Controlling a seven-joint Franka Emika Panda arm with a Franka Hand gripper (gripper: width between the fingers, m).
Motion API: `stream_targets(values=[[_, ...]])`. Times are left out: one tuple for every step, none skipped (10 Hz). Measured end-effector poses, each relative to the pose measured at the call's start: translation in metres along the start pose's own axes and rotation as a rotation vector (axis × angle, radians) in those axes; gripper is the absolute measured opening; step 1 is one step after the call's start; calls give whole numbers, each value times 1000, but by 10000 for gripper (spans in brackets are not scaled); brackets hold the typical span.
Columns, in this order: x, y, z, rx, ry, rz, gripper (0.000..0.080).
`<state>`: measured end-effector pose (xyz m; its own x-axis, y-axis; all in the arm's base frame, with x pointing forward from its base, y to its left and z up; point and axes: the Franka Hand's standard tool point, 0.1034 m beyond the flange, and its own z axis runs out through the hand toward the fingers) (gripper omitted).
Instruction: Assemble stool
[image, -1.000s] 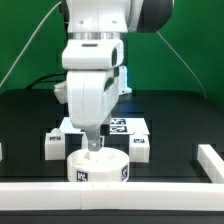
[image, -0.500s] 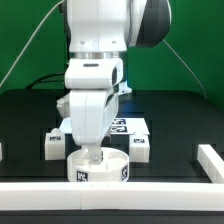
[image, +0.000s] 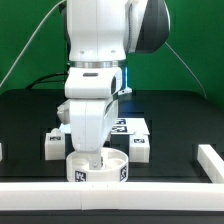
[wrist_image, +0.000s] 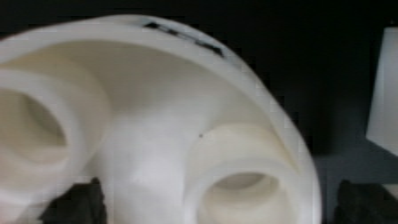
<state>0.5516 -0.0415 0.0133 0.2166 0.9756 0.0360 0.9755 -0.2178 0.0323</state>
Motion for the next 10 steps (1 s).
stream_targets(values=[[-1,0,1,2,0,2,650],[-3,-1,1,3,-1,5,534],[-3,-1,1,3,-1,5,367],[-3,-1,1,3,-1,5,367],[-3,-1,1,3,-1,5,321],[-3,-1,1,3,-1,5,321],[-3,-1,1,3,-1,5,321],[-3,-1,1,3,-1,5,321],[-3,-1,1,4,-1,5,321],[2,1,0,7,0,-2,321]])
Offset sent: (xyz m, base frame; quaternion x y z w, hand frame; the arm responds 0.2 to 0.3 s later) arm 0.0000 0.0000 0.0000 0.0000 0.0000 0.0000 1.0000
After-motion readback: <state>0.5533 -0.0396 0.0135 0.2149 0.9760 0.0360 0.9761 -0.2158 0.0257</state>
